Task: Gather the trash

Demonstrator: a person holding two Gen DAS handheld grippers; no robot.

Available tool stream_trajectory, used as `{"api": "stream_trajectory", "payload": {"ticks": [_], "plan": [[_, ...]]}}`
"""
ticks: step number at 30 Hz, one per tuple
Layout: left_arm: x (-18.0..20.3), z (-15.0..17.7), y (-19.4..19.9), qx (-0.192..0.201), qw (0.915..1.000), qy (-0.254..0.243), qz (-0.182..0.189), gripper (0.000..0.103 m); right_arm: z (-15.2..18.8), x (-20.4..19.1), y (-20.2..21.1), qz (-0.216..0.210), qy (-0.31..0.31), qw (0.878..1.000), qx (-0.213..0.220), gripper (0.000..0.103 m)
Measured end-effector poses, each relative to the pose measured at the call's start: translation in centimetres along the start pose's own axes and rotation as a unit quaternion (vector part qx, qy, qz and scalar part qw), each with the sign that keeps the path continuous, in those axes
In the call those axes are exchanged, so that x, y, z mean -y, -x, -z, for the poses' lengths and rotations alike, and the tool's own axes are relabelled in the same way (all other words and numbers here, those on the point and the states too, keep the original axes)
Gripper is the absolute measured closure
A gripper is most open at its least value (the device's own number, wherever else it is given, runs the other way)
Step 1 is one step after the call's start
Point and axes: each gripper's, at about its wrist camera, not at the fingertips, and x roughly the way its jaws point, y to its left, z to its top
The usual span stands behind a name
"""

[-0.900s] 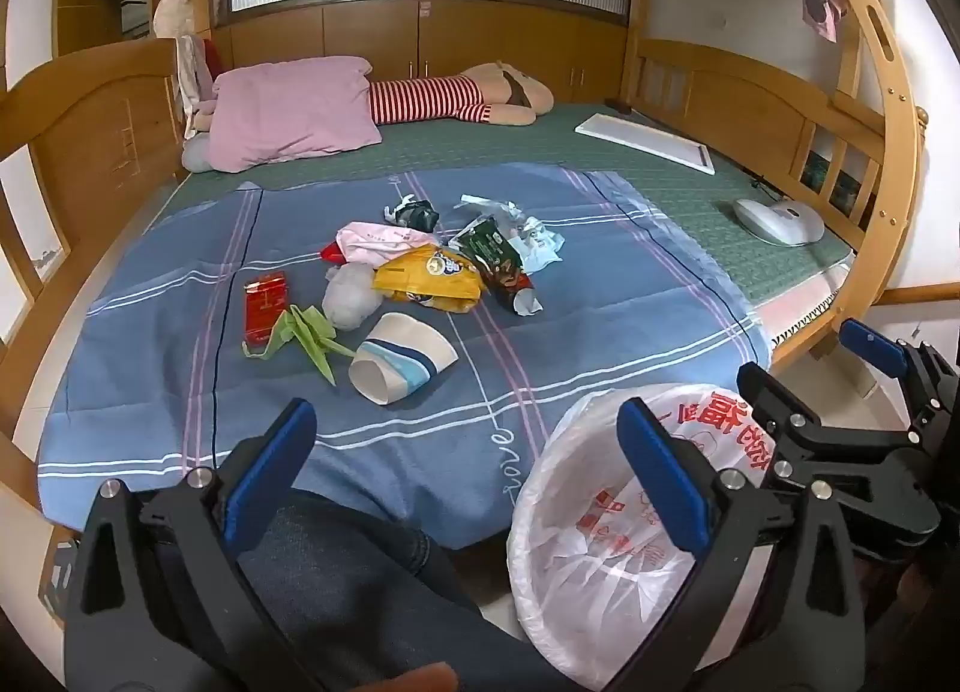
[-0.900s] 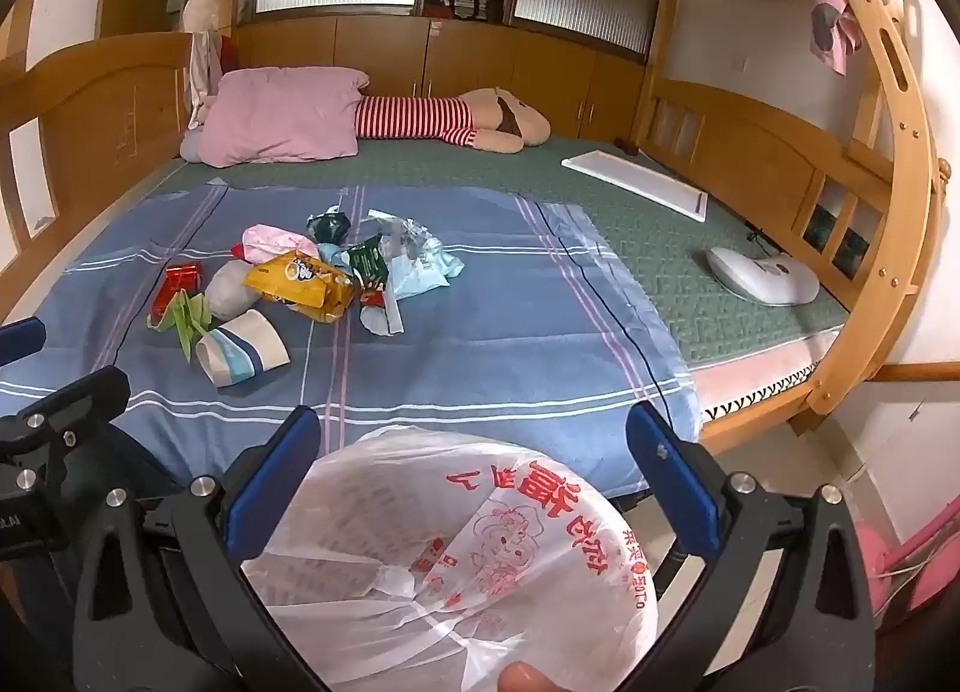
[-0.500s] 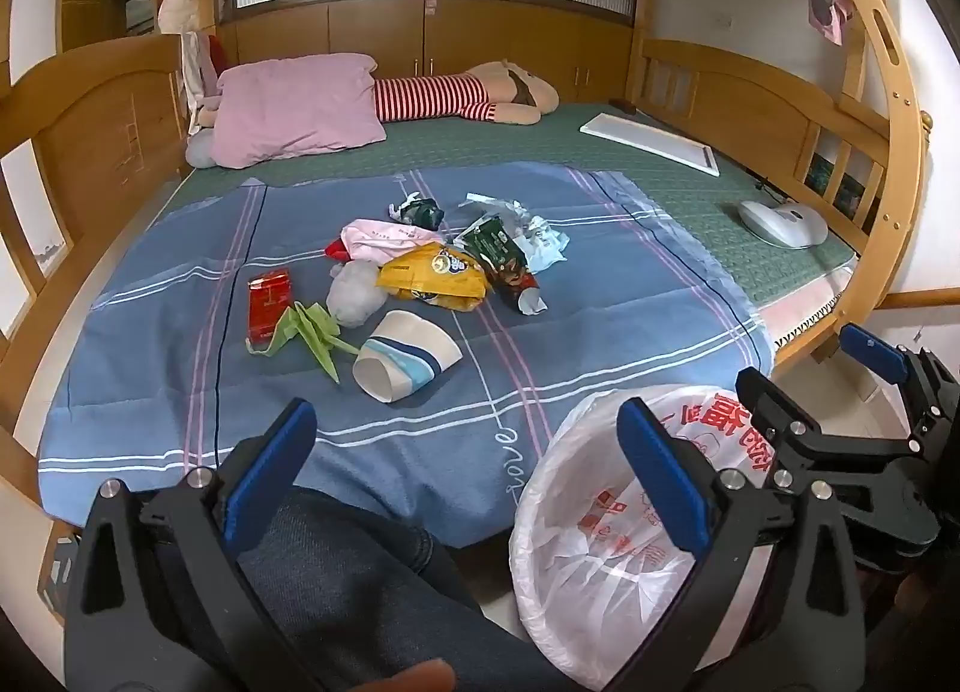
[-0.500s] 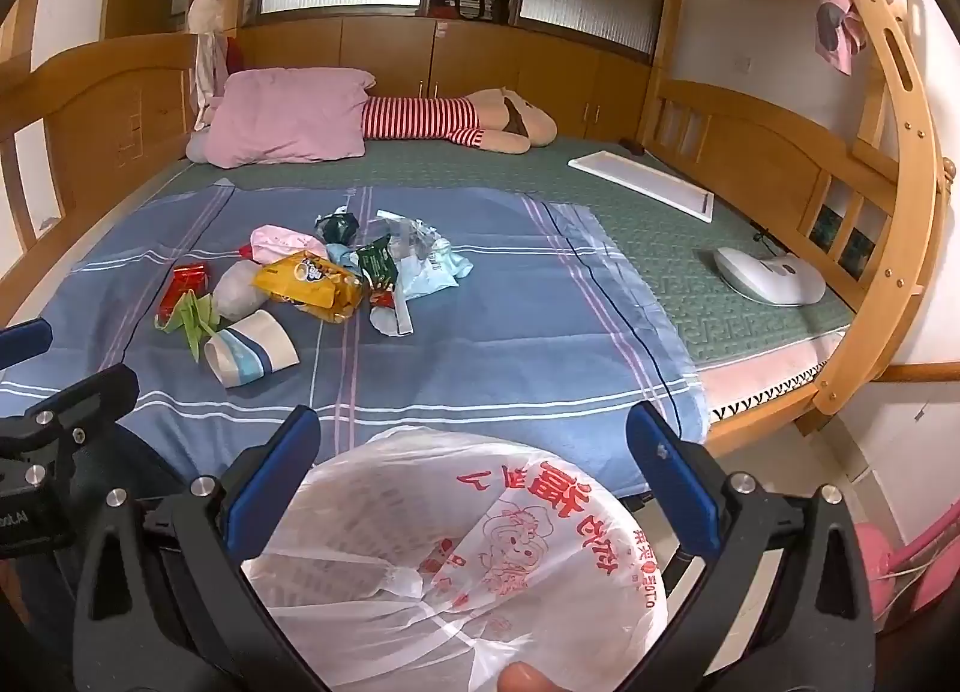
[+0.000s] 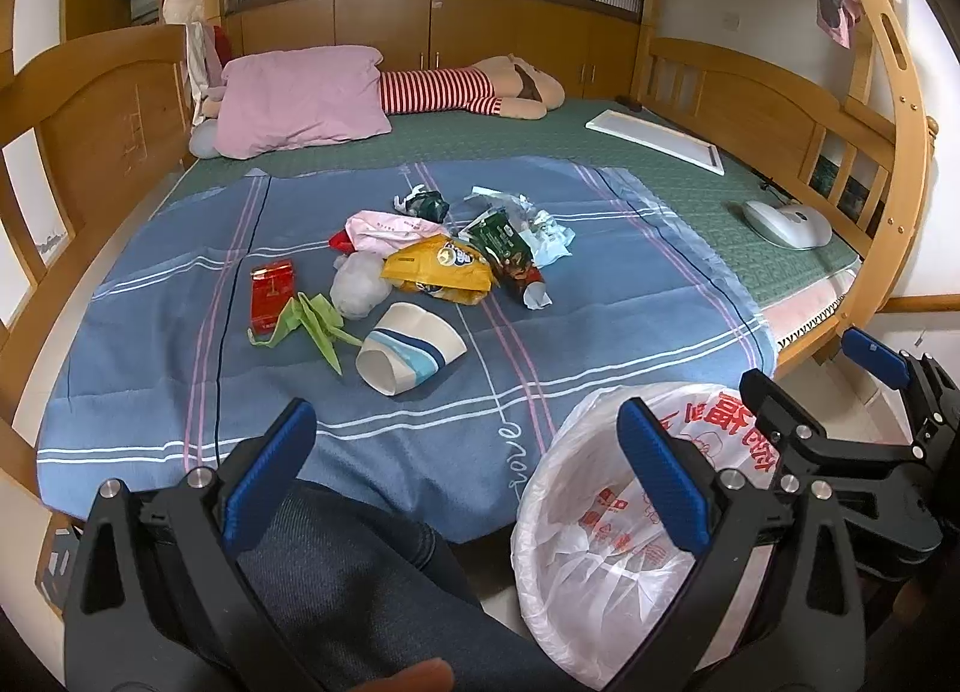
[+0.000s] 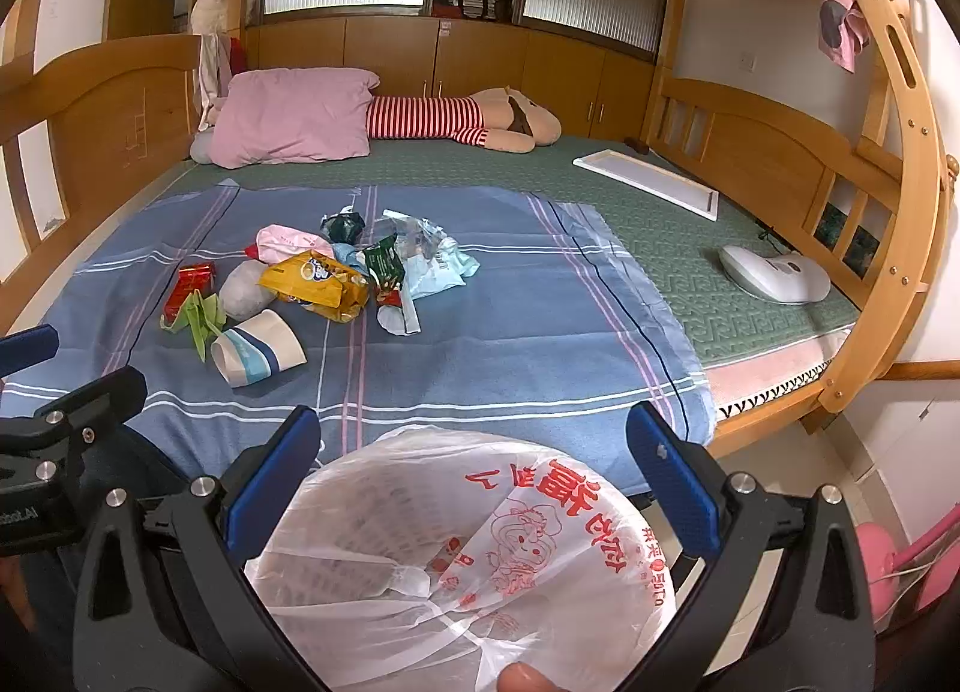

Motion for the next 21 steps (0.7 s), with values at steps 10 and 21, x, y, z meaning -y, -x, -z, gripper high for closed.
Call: {"api": "stream_trajectory", "payload": {"ticks": [10, 21], "plan": [[-0.09, 0.01, -0.04, 0.000, 1.0000, 0.001, 0.000, 0.003, 0.01, 0.06, 0.04, -0.002, -0.001, 1.000, 0.000, 0.003], [-0.12, 0.00, -0.05, -0.001, 1.0000, 0.000, 0.001, 0.003, 0.04, -0.01, 0.01, -0.003, -0.001, 1.000, -0.001, 0.003]]}}
